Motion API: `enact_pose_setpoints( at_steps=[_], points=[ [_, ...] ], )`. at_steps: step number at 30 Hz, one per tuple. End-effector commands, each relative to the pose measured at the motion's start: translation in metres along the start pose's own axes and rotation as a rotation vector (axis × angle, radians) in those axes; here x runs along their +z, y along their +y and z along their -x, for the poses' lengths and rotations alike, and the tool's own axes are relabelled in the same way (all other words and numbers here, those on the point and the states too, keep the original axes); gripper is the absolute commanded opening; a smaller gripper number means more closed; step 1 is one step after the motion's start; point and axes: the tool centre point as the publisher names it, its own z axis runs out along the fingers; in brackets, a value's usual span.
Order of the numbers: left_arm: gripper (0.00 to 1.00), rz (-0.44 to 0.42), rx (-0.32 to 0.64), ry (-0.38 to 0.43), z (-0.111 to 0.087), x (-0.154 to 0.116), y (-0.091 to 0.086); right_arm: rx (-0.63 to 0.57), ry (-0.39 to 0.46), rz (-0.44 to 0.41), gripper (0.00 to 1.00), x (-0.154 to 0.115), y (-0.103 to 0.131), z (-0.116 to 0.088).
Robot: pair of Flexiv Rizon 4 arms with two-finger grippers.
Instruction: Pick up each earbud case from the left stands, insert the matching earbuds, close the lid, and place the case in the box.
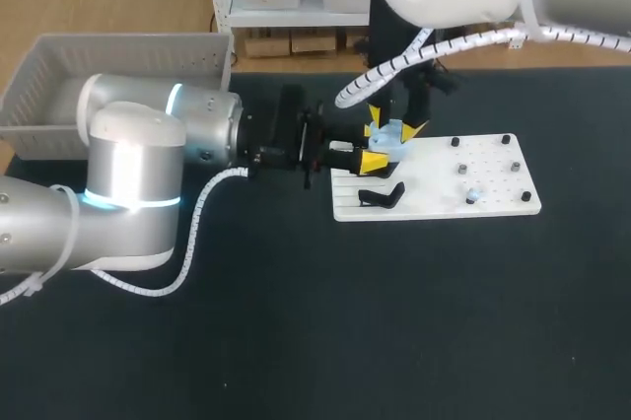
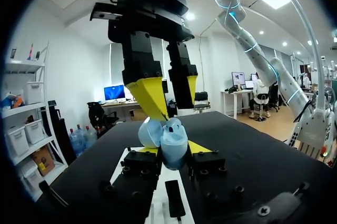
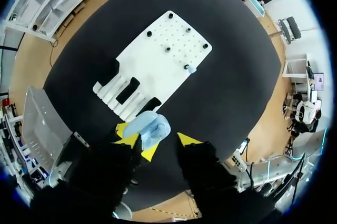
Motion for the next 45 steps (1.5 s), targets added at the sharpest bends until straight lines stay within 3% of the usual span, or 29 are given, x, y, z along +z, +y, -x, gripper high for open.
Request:
enact_pose_setpoints(
  at_steps=[1, 6, 11, 16, 18, 20, 22, 28, 36, 45],
  points=[
    [0.0, 0.002, 0.003, -0.002, -0.001, 0.0, -0.001, -0.02, 0.006, 0.07, 1.0, -0.017, -0.026, -0.01],
    [0.0, 0.002, 0.003, -0.002, -0.001, 0.0, -0.001, -0.135, -0.008, 0.165, 1.0, -0.027, -0.052, -0.014],
    [0.0, 0.002, 0.003, -0.002, -0.001, 0.0, -0.001, -0.329, -0.09, 0.264, 1.0, -0.029, -0.076, -0.004],
    [0.0, 0.002, 0.003, -0.002, -0.001, 0.0, -0.001, -0.42, -0.127, 0.292, 0.81, -0.026, -0.091, 0.017],
    [0.0, 0.002, 0.003, -0.002, -0.001, 0.0, -0.001, -0.446, -0.145, 0.293, 0.76, -0.025, -0.097, 0.025],
    [0.0, 0.002, 0.003, -0.002, -0.001, 0.0, -0.001, -0.465, -0.157, 0.296, 0.64, -0.024, -0.104, 0.032],
    [0.0, 0.002, 0.003, -0.002, -0.001, 0.0, -0.001, -0.485, -0.16, 0.292, 0.61, -0.022, -0.107, 0.04],
    [0.0, 0.002, 0.003, -0.002, -0.001, 0.0, -0.001, -0.541, -0.153, 0.27, 0.58, -0.008, -0.111, 0.055],
    [0.0, 0.002, 0.003, -0.002, -0.001, 0.0, -0.001, -0.603, -0.142, 0.216, 0.6, 0.025, -0.105, 0.056],
    [0.0, 0.002, 0.003, -0.002, -0.001, 0.0, -0.001, -0.55, -0.166, 0.159, 0.51, 0.064, -0.099, 0.063]
  ],
)
